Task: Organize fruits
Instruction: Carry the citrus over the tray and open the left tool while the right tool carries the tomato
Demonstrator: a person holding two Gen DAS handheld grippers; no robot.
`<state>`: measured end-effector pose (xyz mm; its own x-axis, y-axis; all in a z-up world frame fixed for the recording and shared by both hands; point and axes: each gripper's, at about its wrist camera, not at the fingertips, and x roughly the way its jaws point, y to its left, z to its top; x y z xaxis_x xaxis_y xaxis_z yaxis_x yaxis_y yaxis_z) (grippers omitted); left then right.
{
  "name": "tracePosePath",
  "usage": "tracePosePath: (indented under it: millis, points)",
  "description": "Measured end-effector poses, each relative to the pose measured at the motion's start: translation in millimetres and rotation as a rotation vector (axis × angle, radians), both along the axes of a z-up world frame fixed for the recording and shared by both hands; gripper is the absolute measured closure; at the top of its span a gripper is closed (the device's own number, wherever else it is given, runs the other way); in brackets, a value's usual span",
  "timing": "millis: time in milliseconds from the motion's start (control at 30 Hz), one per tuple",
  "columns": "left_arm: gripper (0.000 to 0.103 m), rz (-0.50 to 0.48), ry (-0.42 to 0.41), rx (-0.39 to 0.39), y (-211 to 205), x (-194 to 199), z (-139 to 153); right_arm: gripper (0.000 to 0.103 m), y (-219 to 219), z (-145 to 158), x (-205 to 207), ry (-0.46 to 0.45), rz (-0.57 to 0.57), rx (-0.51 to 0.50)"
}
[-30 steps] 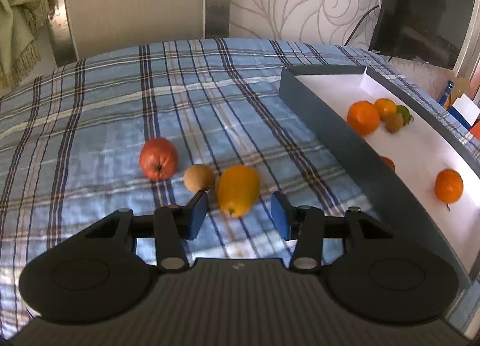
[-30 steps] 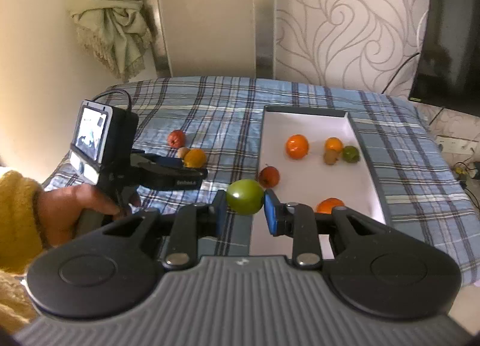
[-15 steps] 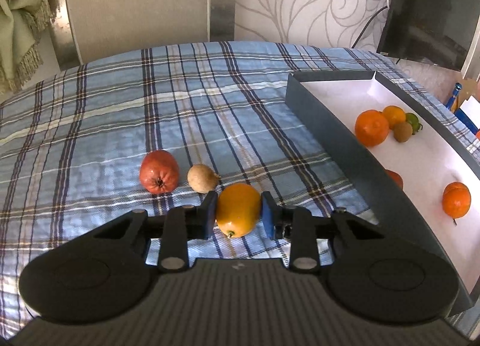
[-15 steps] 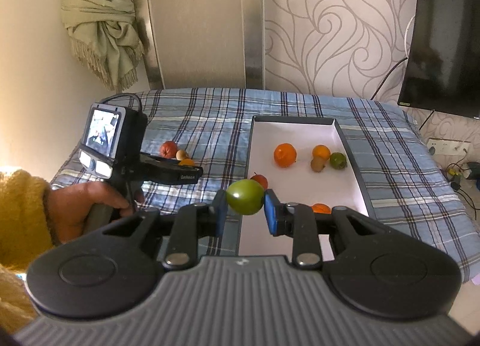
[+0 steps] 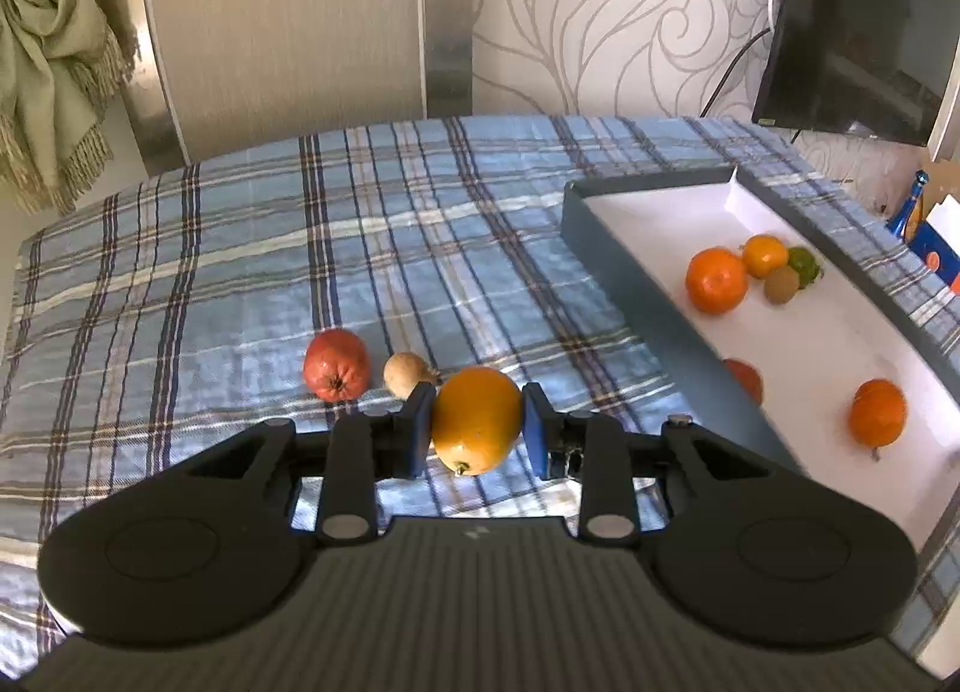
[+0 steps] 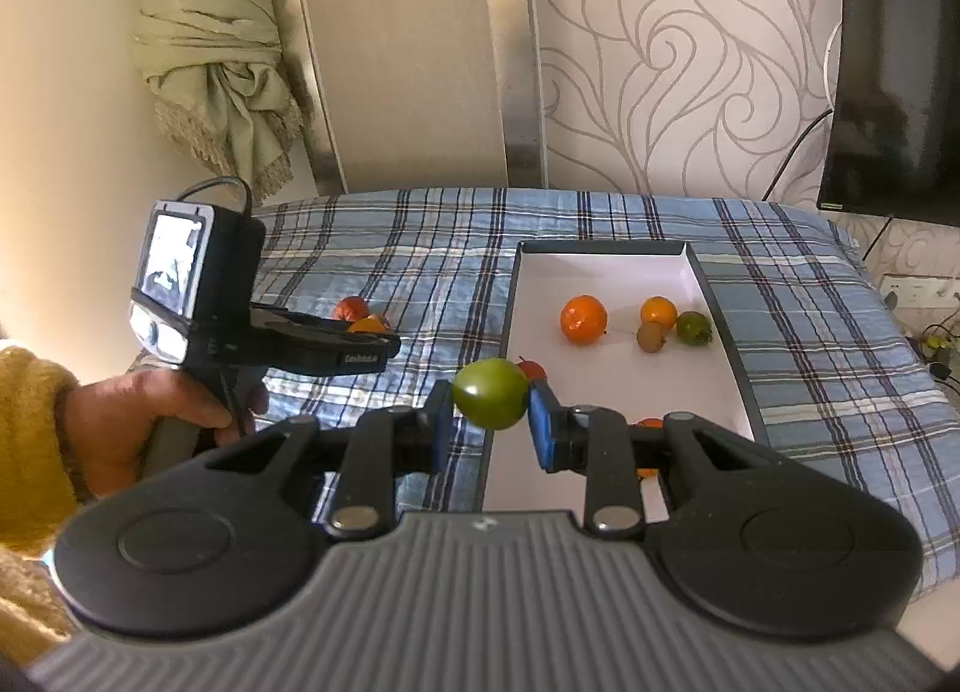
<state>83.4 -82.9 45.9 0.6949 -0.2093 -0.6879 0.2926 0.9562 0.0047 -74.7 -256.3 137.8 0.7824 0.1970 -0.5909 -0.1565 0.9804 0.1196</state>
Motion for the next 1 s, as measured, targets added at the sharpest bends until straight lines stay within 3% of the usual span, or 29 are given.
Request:
tracePosePath:
  millis: [367,800,1000]
  points:
    - [0.067,-0.103,-0.047,-0.044,-56.0,-3.6,37.4,0.073,-18.3,3.3,-10.4,-0.013,-0.009,0.004]
    - [0.067,-0.199,-0.020,0.010,-132.3,11.7,7.2,0.073,-60.4,7.9,-43.6,-0.017,-0.154,-0.023]
    - [0.051,-0.209,-0.043,0.013,-139.3,10.5,7.6,0.073,-67.4,9.1,-53.8,-0.019,-0.184,-0.030]
